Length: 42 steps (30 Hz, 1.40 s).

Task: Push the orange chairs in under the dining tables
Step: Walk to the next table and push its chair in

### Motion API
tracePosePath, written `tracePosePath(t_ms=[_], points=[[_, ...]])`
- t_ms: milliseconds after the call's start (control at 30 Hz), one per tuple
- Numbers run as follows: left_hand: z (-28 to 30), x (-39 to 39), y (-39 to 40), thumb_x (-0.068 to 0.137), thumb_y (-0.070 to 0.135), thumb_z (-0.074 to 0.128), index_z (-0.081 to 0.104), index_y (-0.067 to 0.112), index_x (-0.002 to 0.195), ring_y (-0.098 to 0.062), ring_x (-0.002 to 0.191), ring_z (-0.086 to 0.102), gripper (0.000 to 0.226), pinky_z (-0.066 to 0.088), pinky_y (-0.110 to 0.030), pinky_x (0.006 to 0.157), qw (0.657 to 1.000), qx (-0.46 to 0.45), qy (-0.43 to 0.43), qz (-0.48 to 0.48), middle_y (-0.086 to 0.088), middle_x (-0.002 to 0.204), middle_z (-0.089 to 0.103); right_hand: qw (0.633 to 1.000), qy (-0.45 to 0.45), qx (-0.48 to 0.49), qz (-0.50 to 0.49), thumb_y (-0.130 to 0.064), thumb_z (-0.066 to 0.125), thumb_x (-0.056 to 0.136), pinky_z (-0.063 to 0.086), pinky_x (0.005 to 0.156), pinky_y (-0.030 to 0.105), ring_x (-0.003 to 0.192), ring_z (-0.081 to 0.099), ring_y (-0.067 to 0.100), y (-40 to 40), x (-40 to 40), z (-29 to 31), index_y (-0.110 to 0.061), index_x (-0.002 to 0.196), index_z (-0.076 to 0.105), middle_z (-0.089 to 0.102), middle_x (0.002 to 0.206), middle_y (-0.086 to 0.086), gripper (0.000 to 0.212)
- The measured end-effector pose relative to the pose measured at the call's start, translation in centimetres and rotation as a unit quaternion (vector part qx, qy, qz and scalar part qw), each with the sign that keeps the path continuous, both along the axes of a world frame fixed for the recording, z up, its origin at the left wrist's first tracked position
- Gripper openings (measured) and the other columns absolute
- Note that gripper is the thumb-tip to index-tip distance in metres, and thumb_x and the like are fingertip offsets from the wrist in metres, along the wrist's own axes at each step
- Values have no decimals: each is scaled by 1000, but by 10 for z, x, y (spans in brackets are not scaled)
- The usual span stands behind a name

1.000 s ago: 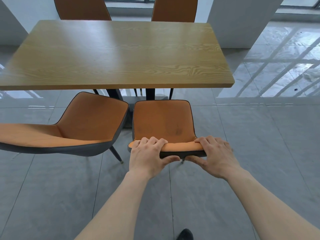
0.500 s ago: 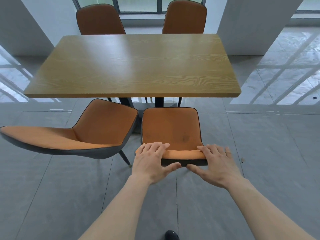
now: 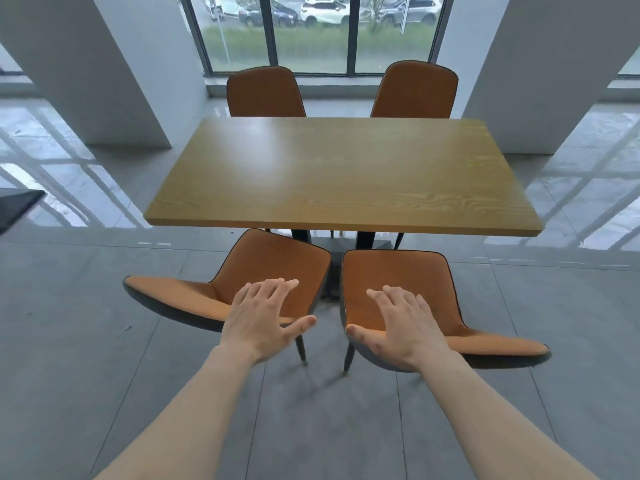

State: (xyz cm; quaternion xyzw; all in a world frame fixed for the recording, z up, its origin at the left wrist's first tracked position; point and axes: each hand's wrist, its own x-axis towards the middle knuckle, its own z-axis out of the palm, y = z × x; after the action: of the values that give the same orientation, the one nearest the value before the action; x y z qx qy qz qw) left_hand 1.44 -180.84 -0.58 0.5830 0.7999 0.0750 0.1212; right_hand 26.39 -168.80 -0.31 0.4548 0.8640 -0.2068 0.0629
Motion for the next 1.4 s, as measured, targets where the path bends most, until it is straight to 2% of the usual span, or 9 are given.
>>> tracePosePath(t_ms=[300, 400, 533, 633, 700, 867, 1033, 1233, 1400], points=[[-6, -227, -63, 80, 90, 38, 30, 46, 152, -22, 145, 34, 85, 26, -47, 120, 999, -43, -12, -20, 11, 157, 39, 999, 6, -20, -34, -93, 37, 80, 17, 128, 53, 157, 18, 24, -90, -217, -3, -35, 159, 25, 27, 168, 1, 99], [-15, -273, -69, 78, 91, 40, 29, 46, 153, -21, 145, 33, 87, 26, -47, 121, 997, -60, -18, -52, 11, 159, 36, 998, 6, -47, -39, -91, 41, 81, 17, 128, 54, 157, 17, 25, -113, -267, -10, -35, 159, 24, 26, 169, 1, 98], [-31, -306, -69, 72, 97, 40, 25, 49, 155, -20, 149, 26, 97, 17, -47, 125, 991, -93, -23, -96, 11, 164, 31, 996, -1, -78, -51, -90, 45, 81, 14, 128, 56, 157, 16, 27, -130, -310, -26, -37, 159, 23, 25, 169, 0, 97], [-47, -319, -65, 67, 102, 36, 24, 49, 156, -18, 151, 24, 104, 14, -45, 125, 986, -121, -23, -112, 13, 166, 27, 993, -20, -93, -75, -88, 45, 83, 15, 128, 56, 156, 20, 28, -134, -326, -39, -35, 159, 24, 29, 167, 2, 95], [-58, -324, -64, 67, 104, 32, 29, 48, 154, -17, 150, 28, 104, 17, -44, 125, 985, -126, -25, -115, 13, 164, 31, 991, -29, -91, -90, -87, 42, 85, 20, 126, 53, 151, 29, 28, -138, -331, -49, -34, 158, 28, 38, 161, 1, 92], [-81, -323, -72, 68, 105, 25, 51, 44, 137, -14, 131, 48, 96, 35, -40, 114, 993, -46, -2, -107, 16, 142, 56, 993, -37, -44, -104, -81, 38, 91, 28, 118, 50, 138, 40, 28, -144, -336, -62, -31, 153, 37, 50, 146, -1, 80], [-81, -315, -83, 68, 104, 26, 55, 43, 130, -14, 123, 54, 92, 41, -37, 109, 995, -34, 2, -90, 16, 132, 62, 995, -41, -39, -77, -76, 38, 95, 30, 115, 50, 134, 40, 29, -146, -330, -63, -31, 152, 38, 50, 144, 1, 73], [-80, -283, -114, 70, 102, 27, 59, 39, 126, -16, 122, 53, 90, 38, -36, 109, 999, -4, 11, -48, 14, 126, 65, 998, -33, -41, -30, -74, 41, 96, 27, 118, 51, 136, 39, 27, -150, -305, -63, -32, 152, 39, 50, 147, -2, 70], [-79, -259, -122, 72, 101, 28, 59, 40, 126, -15, 126, 51, 87, 32, -36, 112, 1000, -4, 9, -28, 14, 129, 64, 999, -27, -34, -8, -73, 42, 96, 29, 118, 50, 133, 41, 27, -147, -285, -65, -33, 151, 40, 52, 145, -2, 68]])
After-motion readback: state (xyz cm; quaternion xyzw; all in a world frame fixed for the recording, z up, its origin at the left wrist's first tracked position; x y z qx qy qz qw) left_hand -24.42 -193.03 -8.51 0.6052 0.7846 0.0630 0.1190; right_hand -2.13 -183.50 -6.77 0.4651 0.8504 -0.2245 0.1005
